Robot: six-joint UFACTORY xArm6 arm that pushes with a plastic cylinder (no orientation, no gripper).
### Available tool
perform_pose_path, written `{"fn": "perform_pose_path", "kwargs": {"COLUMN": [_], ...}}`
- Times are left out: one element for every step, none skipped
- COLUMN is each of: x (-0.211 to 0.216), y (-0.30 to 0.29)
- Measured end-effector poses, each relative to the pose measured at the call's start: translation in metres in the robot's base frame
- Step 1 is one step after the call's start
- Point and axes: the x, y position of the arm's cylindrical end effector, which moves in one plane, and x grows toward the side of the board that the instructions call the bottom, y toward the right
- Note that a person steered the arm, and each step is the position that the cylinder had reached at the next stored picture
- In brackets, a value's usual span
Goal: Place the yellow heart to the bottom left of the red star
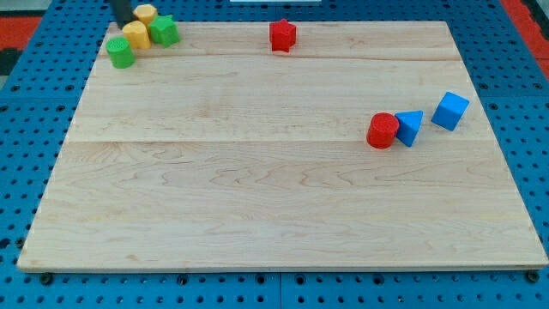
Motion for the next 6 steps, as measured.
{"fn": "perform_pose_path", "kwargs": {"x": [0.012, 0.035, 0.041, 0.046, 0.078, 0.080], "y": [0.009, 0.017, 0.018, -0.015, 0.038, 0.137]}}
